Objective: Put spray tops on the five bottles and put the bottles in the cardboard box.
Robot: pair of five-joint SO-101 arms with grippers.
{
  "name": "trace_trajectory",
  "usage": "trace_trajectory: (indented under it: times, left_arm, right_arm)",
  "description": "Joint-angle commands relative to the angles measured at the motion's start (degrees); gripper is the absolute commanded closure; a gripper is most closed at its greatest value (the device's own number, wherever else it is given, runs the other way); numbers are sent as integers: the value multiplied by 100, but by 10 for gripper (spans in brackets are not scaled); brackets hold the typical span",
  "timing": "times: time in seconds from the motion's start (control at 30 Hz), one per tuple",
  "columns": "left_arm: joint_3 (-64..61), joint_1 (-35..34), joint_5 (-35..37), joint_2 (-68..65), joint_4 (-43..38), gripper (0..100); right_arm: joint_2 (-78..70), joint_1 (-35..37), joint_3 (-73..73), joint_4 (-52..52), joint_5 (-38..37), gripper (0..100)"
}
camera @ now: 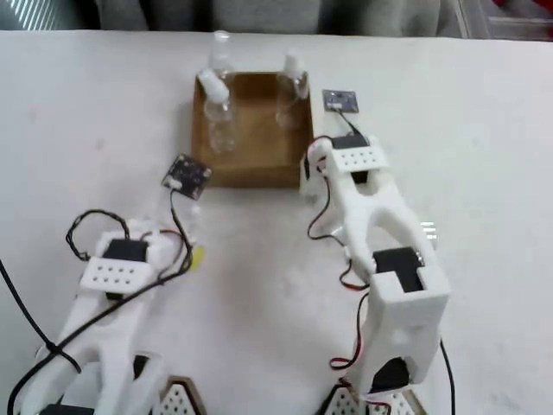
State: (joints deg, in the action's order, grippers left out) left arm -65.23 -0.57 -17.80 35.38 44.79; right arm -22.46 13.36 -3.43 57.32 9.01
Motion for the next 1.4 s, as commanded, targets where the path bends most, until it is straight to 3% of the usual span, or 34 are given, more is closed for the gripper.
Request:
trace_trajectory:
  times: [0.0,0.2,0.37,0.53,1.0,1.17,1.37]
  left_arm:
    - [44,-48,-62,180,-97,890]
    - [35,-48,-62,180,-97,890]
    - [26,-48,-62,180,-97,890]
    - [26,-40,-62,180,-97,890]
    - [26,-31,-70,180,-97,890]
    - [26,-48,-70,180,-105,890]
    - [26,-57,-70,180,-105,890]
  right_arm:
    - [4,-101,202,-75,44,844]
    - [-356,-163,316,-22,44,845]
    - [-409,-303,545,198,0,984]
    - [-356,-778,791,602,0,981]
    - [-330,-1059,3332,4171,-484,981]
    - [426,-1024,2699,4154,-492,981]
    - [2018,-391,1248,4145,-501,981]
